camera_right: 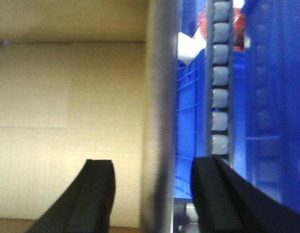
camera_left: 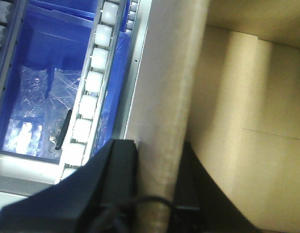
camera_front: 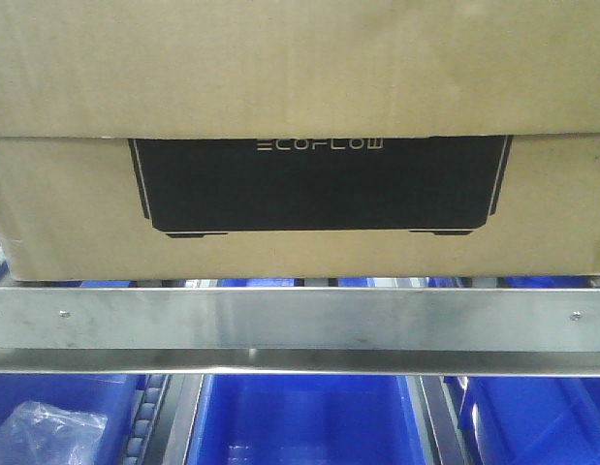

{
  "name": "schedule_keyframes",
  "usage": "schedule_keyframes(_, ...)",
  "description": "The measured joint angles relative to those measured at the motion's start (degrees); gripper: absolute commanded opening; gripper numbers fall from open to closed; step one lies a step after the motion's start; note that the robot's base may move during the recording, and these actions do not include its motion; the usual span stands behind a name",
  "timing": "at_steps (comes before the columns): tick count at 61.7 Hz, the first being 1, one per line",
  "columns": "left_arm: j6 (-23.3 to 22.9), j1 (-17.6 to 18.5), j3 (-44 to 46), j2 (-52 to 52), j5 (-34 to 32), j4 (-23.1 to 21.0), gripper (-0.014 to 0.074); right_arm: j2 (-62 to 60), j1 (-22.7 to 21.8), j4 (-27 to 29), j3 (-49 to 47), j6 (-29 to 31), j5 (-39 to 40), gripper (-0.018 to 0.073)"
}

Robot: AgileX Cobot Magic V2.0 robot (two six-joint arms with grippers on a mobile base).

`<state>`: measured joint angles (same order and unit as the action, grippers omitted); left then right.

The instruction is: Grab box from left shelf to table start

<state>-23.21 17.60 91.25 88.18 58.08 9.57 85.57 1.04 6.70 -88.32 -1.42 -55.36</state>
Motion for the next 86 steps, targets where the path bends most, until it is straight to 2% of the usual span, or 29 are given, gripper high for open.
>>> schedule_keyframes(9,0.0,0.0,0.0,0.0,0.0,0.0,-0.0085,0.9,0.0,0.1,0.0,0.0,-1.0,0.0415)
schedule_keyframes(32,-0.1,0.0,0.0,0.0,0.0,0.0,-0.0085,1.2,0.0,-0.3,0.0,0.0,-1.5,0.0013)
schedule_keyframes(67,-0.1,0.0,0.0,0.0,0.0,0.0,-0.0085,1.2,0.0,-0.3,-0.1,0.0,-2.0,0.0026)
schedule_keyframes(77,-0.2,0.0,0.0,-0.2,0.0,0.1,-0.0085,1.2,0.0,-0.3,-0.2,-2.0,-2.0,0.0026)
schedule_keyframes(86,-0.2,0.0,-0.7,-2.7,3.4,-0.1,-0.0085,-1.1,0.2,-0.2,0.5,-3.2,-3.4,0.0026)
